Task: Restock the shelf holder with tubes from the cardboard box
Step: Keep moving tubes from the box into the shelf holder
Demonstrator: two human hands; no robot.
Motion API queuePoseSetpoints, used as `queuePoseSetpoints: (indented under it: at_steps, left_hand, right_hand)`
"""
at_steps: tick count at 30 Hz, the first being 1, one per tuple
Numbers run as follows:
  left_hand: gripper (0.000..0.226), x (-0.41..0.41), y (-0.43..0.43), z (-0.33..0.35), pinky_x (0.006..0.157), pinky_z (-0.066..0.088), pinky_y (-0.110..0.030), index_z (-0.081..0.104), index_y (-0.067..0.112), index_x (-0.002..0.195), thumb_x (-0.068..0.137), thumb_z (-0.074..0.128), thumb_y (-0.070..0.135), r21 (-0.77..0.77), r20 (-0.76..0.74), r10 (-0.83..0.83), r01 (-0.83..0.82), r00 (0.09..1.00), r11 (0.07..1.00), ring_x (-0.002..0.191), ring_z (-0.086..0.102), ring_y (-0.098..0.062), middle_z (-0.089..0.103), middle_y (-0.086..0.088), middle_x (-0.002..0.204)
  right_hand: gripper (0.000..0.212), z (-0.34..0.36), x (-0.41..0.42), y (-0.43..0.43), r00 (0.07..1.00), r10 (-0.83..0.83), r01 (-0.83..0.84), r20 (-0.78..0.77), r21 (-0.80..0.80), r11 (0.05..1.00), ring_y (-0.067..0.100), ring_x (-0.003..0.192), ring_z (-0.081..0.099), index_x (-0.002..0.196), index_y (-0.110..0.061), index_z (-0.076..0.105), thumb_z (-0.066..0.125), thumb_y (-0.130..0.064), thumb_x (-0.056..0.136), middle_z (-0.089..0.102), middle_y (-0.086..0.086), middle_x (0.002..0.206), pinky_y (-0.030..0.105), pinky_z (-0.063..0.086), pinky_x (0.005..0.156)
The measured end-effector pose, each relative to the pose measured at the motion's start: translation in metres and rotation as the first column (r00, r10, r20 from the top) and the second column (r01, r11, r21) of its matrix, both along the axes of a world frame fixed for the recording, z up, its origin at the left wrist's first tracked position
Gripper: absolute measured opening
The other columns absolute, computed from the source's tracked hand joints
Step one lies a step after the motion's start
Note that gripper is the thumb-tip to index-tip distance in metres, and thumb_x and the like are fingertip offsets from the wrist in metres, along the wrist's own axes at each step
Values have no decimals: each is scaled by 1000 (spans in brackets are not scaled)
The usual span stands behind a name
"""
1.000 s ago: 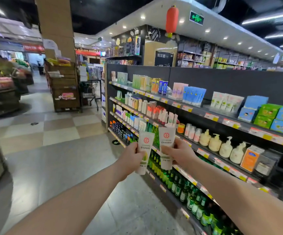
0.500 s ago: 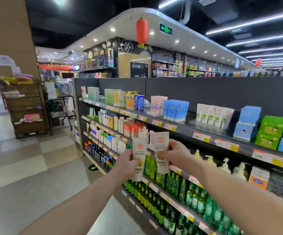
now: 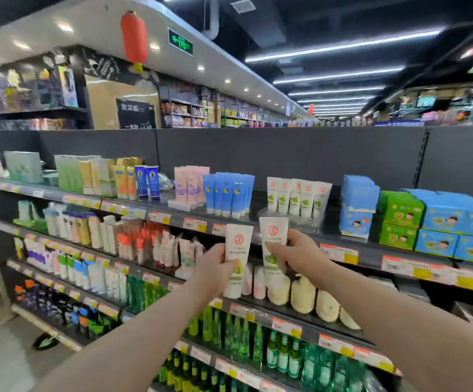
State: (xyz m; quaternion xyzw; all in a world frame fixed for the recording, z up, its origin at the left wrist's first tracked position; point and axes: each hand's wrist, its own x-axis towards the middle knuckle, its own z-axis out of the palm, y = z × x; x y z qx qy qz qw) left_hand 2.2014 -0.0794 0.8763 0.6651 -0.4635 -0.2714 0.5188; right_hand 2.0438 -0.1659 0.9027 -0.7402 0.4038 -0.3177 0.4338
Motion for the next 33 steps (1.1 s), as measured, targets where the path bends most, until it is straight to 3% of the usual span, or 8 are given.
queuePoseSetpoints:
  at_steps: [2,5,8,12,19,24,28,33]
  left_hand:
    - [28,19,-25,6,77,51,-26,55,13,119,92,52,7,-24,3,-58,58,998,998,105,59,-18,62,-2,119]
    - [23,41,-61,15,80,47,-26,54,23,110,91,51,9,-43,64,-113,116,992,992,104,58,-14,62,3,114]
    - [26,54,-95,15,74,48,-22,55,19,115,92,51,8,-41,45,-205,207,978,978,102,57,-13,60,3,114]
    - [32,49,-134,9,98,47,-40,52,16,124,93,51,9,16,5,-301,301,954,954,113,56,-19,59,-3,125]
    - [35,30,-202,17,90,46,-36,48,15,129,95,48,9,-17,-33,-396,395,918,918,119,53,-22,56,-4,131]
    - [25,26,-255,32,97,47,-44,51,19,117,94,48,9,-40,-23,-393,392,919,919,118,54,-23,56,-3,129]
    - [20,19,-293,39,97,47,-45,51,22,109,93,49,9,-83,-25,-390,387,921,919,113,57,-21,60,-1,122]
    - [20,14,-325,34,91,49,-37,53,24,104,93,50,8,-112,-52,-390,383,919,917,108,59,-17,61,1,118]
  right_hand:
    - [38,5,12,-17,997,-77,76,-21,-34,996,12,94,62,128,-23,54,59,-26,91,65,-4,116,34,55,80]
    - [40,13,25,-37,985,-169,168,-40,-38,985,16,112,59,128,-23,54,62,-21,89,63,-4,123,40,49,98]
    - [38,14,29,-56,962,-274,273,-1,-51,961,17,112,58,126,-21,53,63,-16,89,62,-2,120,36,49,96]
    - [31,19,16,-88,913,-407,407,14,-63,911,18,104,58,108,-25,49,65,-10,86,61,-4,111,39,51,91]
    - [20,47,-7,-165,824,-566,562,36,-181,807,25,97,63,100,-16,56,68,-19,84,64,2,96,44,54,87]
    - [24,62,-10,-223,812,-583,556,-22,-274,784,20,86,57,99,-7,55,66,-23,85,61,1,90,33,49,74]
    - [19,60,-7,-264,821,-570,541,-28,-278,794,18,73,51,88,-11,48,64,-21,87,52,-4,78,27,42,60]
    - [25,45,0,-296,844,-525,469,-112,-322,823,18,82,55,100,-5,55,65,-24,87,62,5,94,27,43,62]
